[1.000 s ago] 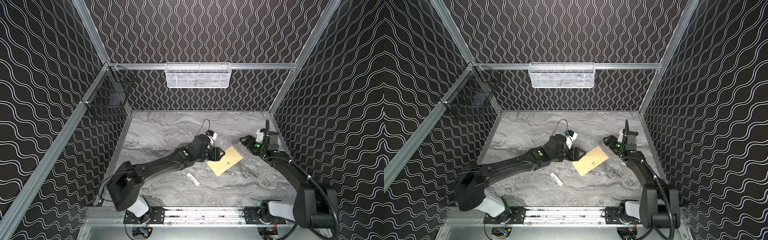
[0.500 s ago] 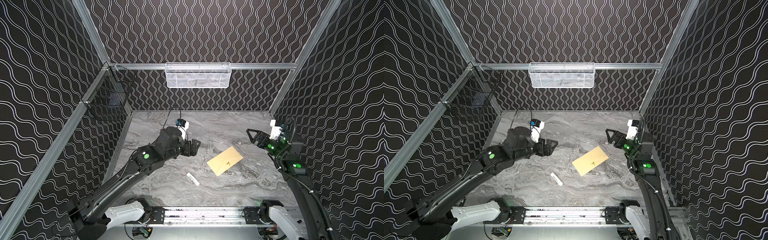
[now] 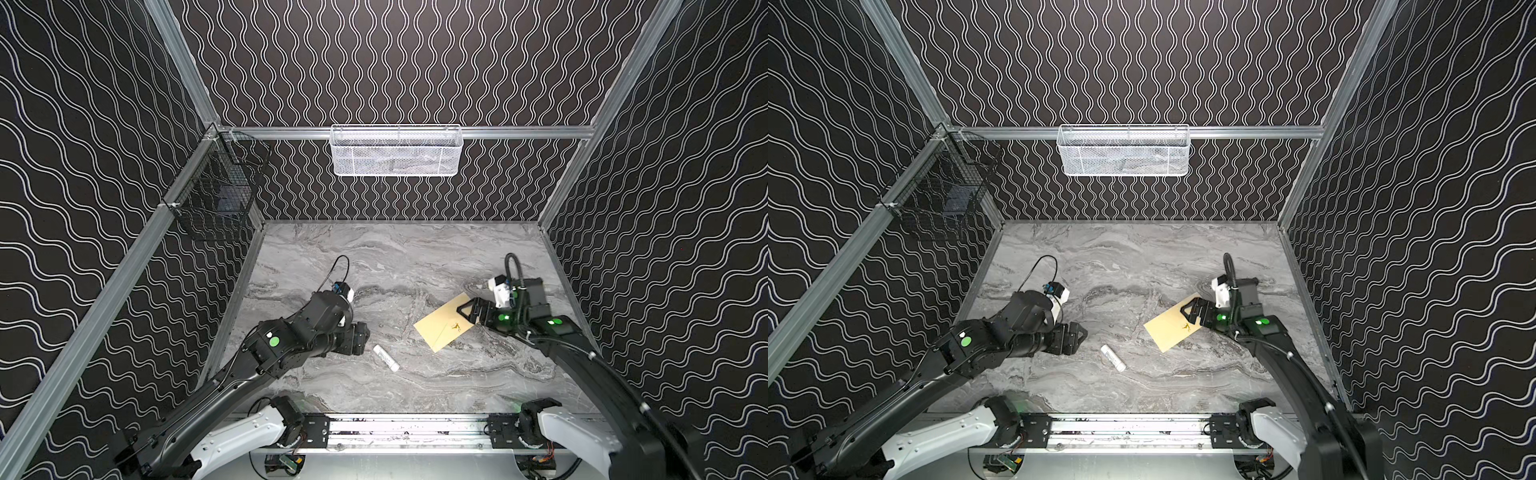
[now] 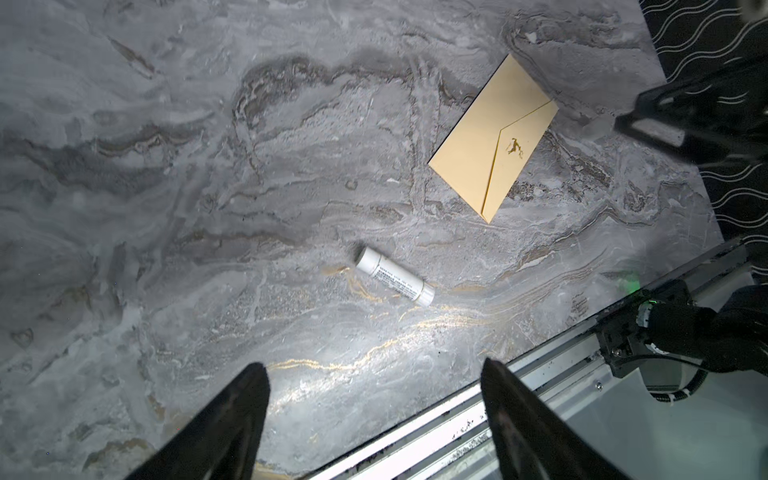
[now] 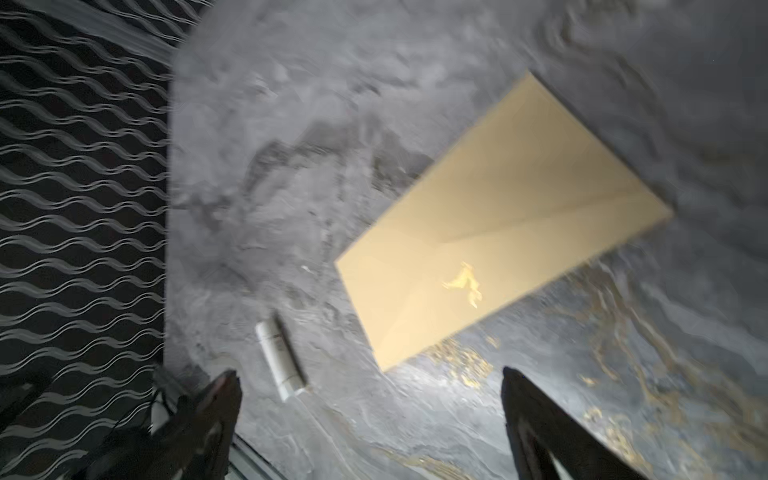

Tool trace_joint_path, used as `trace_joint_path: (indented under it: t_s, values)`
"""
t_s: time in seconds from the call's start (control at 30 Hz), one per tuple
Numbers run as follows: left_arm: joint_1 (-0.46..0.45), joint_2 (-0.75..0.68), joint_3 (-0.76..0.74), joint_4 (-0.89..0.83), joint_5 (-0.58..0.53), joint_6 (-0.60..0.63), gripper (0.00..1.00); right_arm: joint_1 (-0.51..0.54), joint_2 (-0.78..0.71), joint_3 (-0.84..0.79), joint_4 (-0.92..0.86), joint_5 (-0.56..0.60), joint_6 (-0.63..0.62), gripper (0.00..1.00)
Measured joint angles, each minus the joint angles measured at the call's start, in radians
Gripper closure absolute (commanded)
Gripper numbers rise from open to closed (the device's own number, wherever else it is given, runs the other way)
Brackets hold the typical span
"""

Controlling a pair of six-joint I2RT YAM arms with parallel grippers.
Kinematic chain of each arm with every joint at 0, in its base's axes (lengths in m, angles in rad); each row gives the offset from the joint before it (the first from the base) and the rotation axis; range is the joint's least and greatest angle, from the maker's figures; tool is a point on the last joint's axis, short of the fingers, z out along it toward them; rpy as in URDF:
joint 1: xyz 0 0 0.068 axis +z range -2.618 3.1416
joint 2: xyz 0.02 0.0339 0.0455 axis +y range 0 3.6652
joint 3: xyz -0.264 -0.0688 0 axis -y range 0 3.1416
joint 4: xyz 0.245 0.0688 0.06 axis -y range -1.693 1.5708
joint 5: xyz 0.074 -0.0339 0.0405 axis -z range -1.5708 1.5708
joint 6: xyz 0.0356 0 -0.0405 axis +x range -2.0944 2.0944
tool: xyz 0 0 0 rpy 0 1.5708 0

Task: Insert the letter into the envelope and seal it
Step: 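Lower the right gripper onto the envelope flap while the left gripper draws back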

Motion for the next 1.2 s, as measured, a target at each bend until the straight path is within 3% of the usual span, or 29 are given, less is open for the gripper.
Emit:
trace_joint_path:
  t_s: [0.23, 0.63, 0.9, 1.2]
  values:
    - [0.000, -0.062, -0.039, -0.008, -0.004, -0.051, 0.16, -0.002, 0.189, -0.010, 0.023, 0.118, 0.059, 0.03]
    - [0.000, -0.172, -0.081, -0.042, -0.043, -0.060, 0.14, -0.035, 0.457, 0.119, 0.196, 0.176, 0.076, 0.04]
    - [0.000, -0.200, -0.117, -0.042, -0.049, -0.078, 0.14, -0.035, 0.635, 0.302, 0.219, 0.177, 0.047, 0.05]
    - [0.000, -0.201, -0.155, -0.014, -0.043, -0.082, 0.14, -0.006, 0.706, 0.367, 0.266, 0.132, 0.024, 0.04]
